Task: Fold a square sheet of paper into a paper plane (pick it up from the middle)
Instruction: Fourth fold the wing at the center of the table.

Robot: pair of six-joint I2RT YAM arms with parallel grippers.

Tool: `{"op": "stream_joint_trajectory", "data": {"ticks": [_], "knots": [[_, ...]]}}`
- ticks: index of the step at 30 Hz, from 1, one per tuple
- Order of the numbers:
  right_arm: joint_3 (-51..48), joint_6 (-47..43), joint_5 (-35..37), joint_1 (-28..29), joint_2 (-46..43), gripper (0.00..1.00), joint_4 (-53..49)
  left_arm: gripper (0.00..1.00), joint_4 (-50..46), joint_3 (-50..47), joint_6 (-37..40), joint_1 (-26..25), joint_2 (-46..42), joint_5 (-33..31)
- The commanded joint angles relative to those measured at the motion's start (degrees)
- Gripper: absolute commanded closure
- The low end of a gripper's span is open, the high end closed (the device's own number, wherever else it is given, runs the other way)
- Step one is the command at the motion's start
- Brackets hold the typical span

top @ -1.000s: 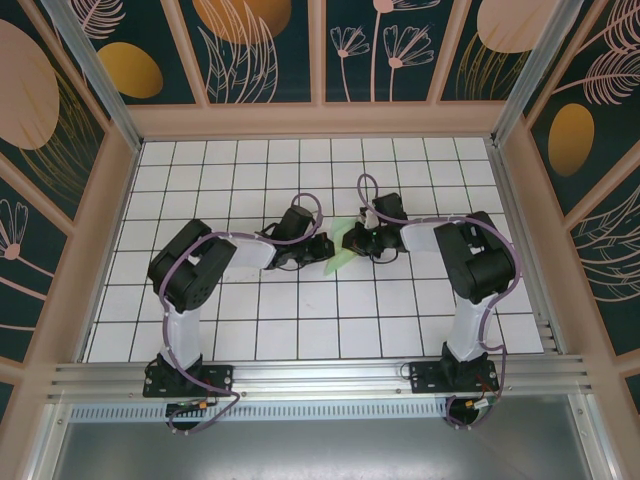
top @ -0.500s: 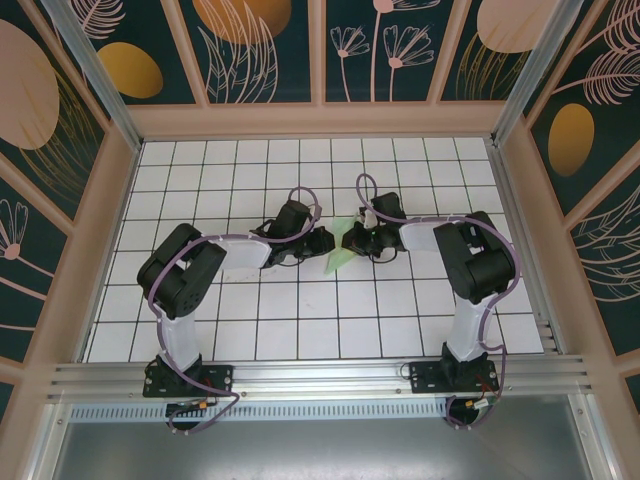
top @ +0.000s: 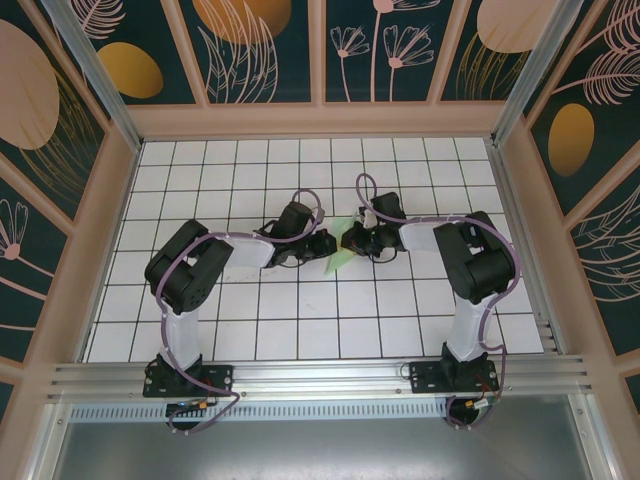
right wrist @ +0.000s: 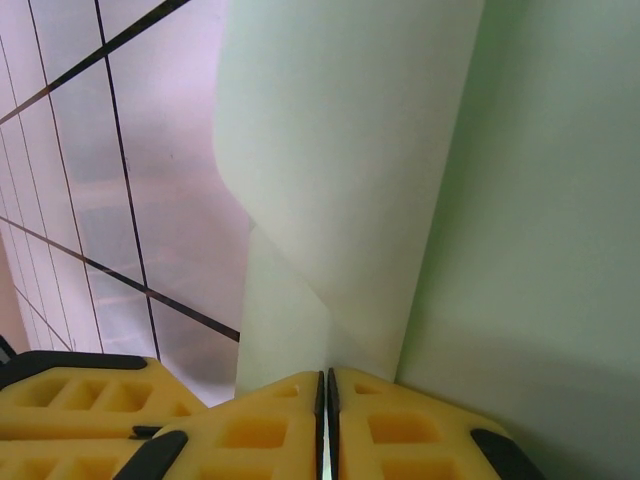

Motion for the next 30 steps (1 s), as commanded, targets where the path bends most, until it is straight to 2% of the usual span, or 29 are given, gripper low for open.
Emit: {"op": "stream_joint_trajectory", "data": {"ticks": [1, 12, 18, 30], "knots": [[-1.0, -0.7, 4.4, 0.4, 2.2, 0.87, -2.6, 0.88, 1.1, 1.9, -0.4, 0.3, 1.9, 1.6], [0.9, -0.1, 3.8, -0.1, -2.2, 0.84, -3.4, 0.90, -3.4, 2.2, 0.9, 0.2, 3.2, -1.6], [1.0, -0.4, 8.2, -0.4, -4.9, 0.81, -5.6, 0.90, -3.4, 2.1, 1.0, 0.3, 3.1, -1.8], [4.0, -1.7, 14.7, 0.7, -2.4, 0.73, -9.7, 0.91, -3.5, 1.8, 1.0, 0.2, 2.7, -1.8]]}}
